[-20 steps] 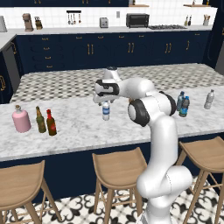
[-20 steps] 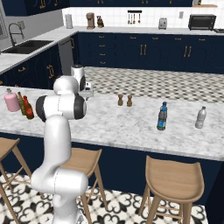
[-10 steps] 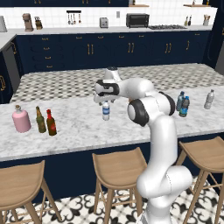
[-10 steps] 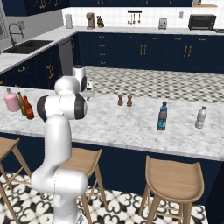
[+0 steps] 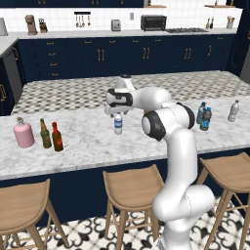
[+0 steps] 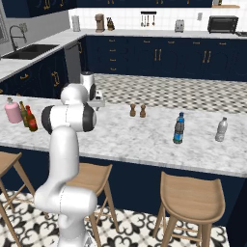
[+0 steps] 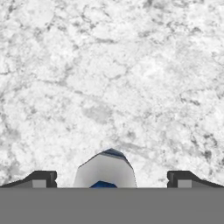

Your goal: Move the plastic bottles in the middle to the plastics group, and the glass bottles in the middle to the glass group.

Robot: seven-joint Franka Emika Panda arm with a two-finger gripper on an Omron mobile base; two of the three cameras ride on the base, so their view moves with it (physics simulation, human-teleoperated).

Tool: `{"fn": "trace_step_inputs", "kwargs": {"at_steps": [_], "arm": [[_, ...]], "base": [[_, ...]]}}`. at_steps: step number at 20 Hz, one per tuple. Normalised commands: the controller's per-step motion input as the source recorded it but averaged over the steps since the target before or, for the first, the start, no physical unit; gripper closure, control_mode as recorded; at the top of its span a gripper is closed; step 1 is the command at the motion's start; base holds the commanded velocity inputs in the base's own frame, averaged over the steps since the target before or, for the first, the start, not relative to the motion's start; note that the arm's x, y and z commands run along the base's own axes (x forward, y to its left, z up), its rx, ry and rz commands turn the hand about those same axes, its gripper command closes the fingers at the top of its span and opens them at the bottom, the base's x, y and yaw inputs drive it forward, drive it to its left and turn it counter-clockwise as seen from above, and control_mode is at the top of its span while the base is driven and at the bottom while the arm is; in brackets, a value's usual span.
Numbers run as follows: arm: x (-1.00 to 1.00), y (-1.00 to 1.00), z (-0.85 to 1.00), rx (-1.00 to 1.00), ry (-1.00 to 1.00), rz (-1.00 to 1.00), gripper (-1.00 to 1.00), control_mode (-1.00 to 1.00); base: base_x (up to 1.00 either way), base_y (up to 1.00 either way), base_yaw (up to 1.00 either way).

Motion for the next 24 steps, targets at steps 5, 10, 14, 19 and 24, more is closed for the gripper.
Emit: {"fn": "trace_step_inputs", "kwargs": {"at_steps": [5, 10, 14, 19, 24], "arm": [[0.00, 0.00, -0.11, 0.00, 0.01, 0.00, 1.00, -1.00], [0.00, 0.00, -0.04, 0.00, 0.01, 0.00, 1.00, -1.00], [-0.07, 0.00, 0.00, 0.00, 0.00, 0.00, 1.00, -1.00], [-0.46, -0.09, 0.08, 0.03, -0.01, 0.00, 1.00, -1.00], [-0.63, -0.29, 0.53, 0.00, 0.00, -0.03, 1.00, -1.00]], "base": [[0.00, 0.00, 0.00], [0.00, 0.00, 0.00], [0.00, 0.00, 0.00], [0.00, 0.00, 0.00], [0.00, 0.00, 0.00]]}}
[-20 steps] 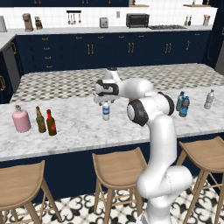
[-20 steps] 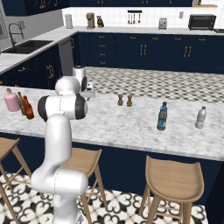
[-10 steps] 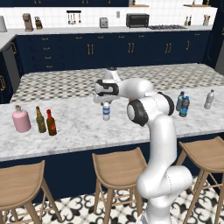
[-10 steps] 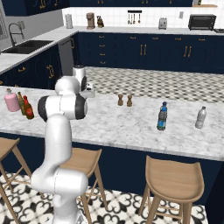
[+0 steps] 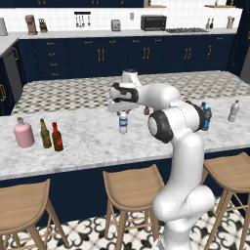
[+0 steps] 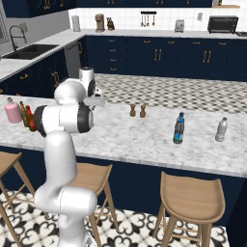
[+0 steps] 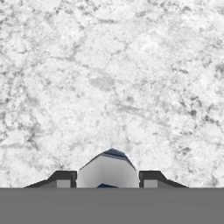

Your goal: Move the plastic bottles in the middle to the plastics group, and the glass bottles in the middle to the glass group.

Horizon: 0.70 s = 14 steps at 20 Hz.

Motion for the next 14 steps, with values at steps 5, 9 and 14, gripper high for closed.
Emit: {"fn": "trace_step_inputs", "kwargs": {"at_steps": [5, 9, 14], "arm": [[-0.71, -0.54, 0.61, 0.00, -0.05, -0.07, 1.00, -1.00], [-0.68, -0.64, 0.58, 0.00, -0.01, -0.06, 1.00, -1.00], [-0.65, -0.73, 0.41, 0.00, 0.00, -0.06, 1.00, -1.00]], "base": [[0.00, 0.00, 0.00], [0.00, 0.00, 0.00], [0.00, 0.00, 0.00]]}}
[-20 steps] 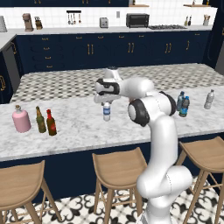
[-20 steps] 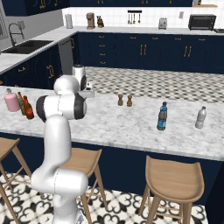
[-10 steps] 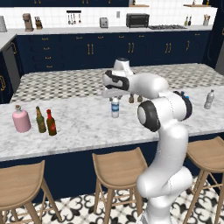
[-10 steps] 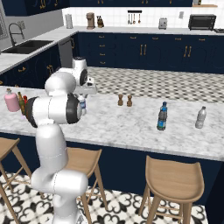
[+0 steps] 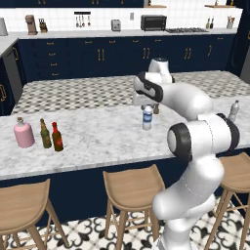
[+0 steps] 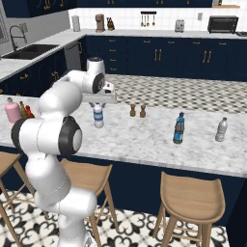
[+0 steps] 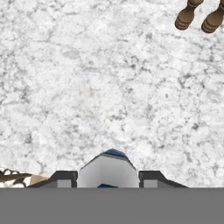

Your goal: Move the plastic bottles in the middle to the plastics group, and the glass bottles in the middle to the glass group.

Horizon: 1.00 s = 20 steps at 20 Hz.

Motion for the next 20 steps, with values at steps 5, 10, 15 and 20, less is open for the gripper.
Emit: {"fn": "trace_step_inputs", "kwargs": {"at_steps": [5, 10, 15, 20], "arm": [[-0.70, -0.71, 0.13, 0.00, 0.00, -0.06, 1.00, -1.00], [-0.57, -0.76, 0.00, -0.01, -0.01, -0.05, 1.00, -1.00], [-0.25, -0.79, 0.02, -0.03, 0.00, -0.05, 1.00, -1.00], [-0.07, -0.86, 0.10, -0.05, 0.00, -0.07, 1.00, -1.00]], "base": [[0.00, 0.00, 0.00], [0.00, 0.00, 0.00], [0.00, 0.00, 0.00], [0.00, 0.00, 0.00]]}}
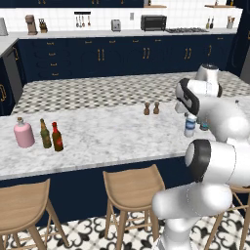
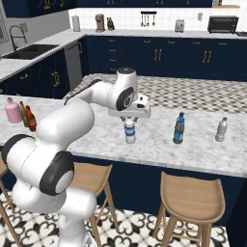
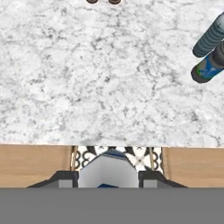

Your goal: Move the plastic bottles in the middle to the plastics group, and the glass bottles in the middle to the glass group.

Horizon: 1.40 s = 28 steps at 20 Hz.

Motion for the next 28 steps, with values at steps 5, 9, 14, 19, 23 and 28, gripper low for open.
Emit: {"fn": "trace_step_inputs", "kwargs": {"at_steps": [5, 9, 14, 19, 23, 28], "arm": [[0.00, -0.91, 0.09, -0.06, 0.00, -0.08, 1.00, -1.00], [0.00, -0.99, 0.07, -0.04, 0.00, -0.07, 1.00, -1.00], [0.00, -0.88, 0.01, -0.01, 0.00, -0.03, 1.00, -1.00], [0.00, -0.49, -0.01, 0.00, -0.05, 0.00, 1.00, -1.00], [0.00, -0.46, 0.00, 0.01, -0.20, 0.00, 1.00, -1.00], [0.00, -0.33, -0.04, 0.01, -0.18, 0.00, 1.00, -1.00]], "base": [[0.00, 0.00, 0.00], [0.00, 0.00, 0.00], [0.00, 0.00, 0.00], [0.00, 0.00, 0.00], [0.00, 0.00, 0.00], [0.00, 0.00, 0.00]]}}
